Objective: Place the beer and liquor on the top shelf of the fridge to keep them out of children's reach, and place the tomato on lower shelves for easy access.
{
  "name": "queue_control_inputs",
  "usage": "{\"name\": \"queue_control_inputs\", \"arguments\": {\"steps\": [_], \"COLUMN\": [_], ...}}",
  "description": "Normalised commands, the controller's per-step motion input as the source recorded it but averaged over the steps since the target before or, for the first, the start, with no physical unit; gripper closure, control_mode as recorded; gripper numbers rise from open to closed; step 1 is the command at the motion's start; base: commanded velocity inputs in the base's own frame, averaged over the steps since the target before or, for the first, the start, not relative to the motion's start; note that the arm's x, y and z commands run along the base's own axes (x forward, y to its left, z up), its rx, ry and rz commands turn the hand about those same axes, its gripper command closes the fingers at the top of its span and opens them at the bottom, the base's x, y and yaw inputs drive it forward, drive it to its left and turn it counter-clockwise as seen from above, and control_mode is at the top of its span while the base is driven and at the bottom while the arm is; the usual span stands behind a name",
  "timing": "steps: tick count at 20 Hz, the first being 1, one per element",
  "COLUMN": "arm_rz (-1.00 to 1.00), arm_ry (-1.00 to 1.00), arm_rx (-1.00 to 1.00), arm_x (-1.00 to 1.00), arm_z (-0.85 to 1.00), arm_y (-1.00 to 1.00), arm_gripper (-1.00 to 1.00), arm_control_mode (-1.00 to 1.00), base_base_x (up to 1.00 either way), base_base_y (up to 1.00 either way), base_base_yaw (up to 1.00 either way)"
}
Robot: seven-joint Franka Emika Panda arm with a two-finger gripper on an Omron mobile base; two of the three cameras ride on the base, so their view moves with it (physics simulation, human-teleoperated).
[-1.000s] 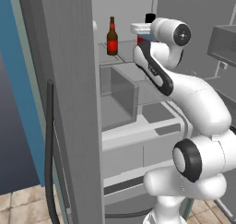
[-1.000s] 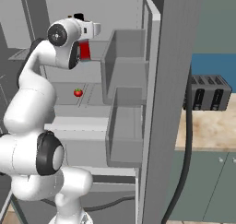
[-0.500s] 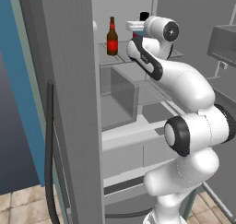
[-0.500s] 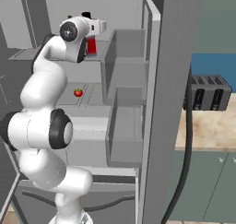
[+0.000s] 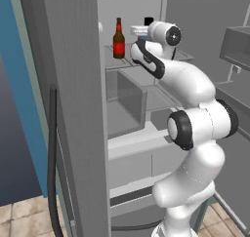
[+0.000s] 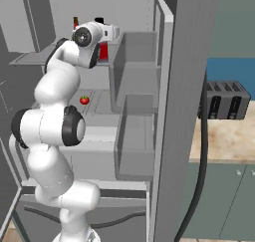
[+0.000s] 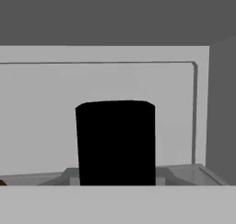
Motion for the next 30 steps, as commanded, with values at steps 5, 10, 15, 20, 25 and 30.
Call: {"name": "queue_control_inputs", "arguments": {"steps": [5,10,15,20,25,30], "arm_rz": [0.00,0.00,0.00,0.00,0.00,0.00], "arm_ry": [0.00,0.04,0.00,0.00,0.00,0.00], "arm_rx": [0.00,0.00,0.00,-0.02,-0.02,0.00], "arm_x": [0.51,0.52,0.48,0.17,0.00,-0.01], "arm_z": [-0.19,-0.11,-0.17,-0.22,-0.06,0.00], "arm_y": [-0.05,-0.06,0.00,0.02,0.01,0.00], "arm_gripper": [1.00,1.00,1.00,-1.00,-1.00,-1.00], "arm_control_mode": [-1.00,-1.00,-1.00,-1.00,-1.00,-1.00], "base_base_x": [0.00,0.00,0.00,0.00,0.00,0.00], "base_base_y": [0.00,0.00,0.00,0.00,0.00,0.00], "base_base_yaw": [0.00,0.00,0.00,0.00,0.00,0.00]}}
